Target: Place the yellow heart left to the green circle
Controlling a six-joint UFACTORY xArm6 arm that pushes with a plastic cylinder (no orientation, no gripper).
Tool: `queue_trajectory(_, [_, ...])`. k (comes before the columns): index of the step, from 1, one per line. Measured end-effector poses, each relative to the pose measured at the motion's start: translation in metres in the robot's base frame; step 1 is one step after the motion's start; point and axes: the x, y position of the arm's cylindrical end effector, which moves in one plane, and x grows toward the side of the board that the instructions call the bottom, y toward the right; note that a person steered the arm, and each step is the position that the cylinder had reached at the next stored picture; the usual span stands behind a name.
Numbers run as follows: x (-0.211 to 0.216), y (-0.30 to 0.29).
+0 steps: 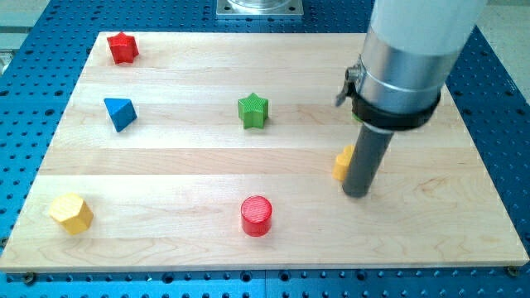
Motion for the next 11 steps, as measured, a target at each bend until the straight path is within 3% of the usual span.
queue_trajectory(1, [-0.061,0.001])
queue_trajectory(2, [-0.077,0.005])
queue_trajectory(3, [-0.035,0.005])
queue_trajectory(4, [-0.031,-0.008])
queue_trajectory(5, [-0.067,-0.010])
queue_trajectory(6, [-0.078,-0.010])
queue_trajectory(7, [-0.070,-0.064])
queue_trajectory(8, [-0.074,-0.075])
queue_trajectory(9, [-0.110,-0.046])
queue_trajectory(10, [-0.115,-0.030])
queue_trajectory(11, [-0.076,-0.043])
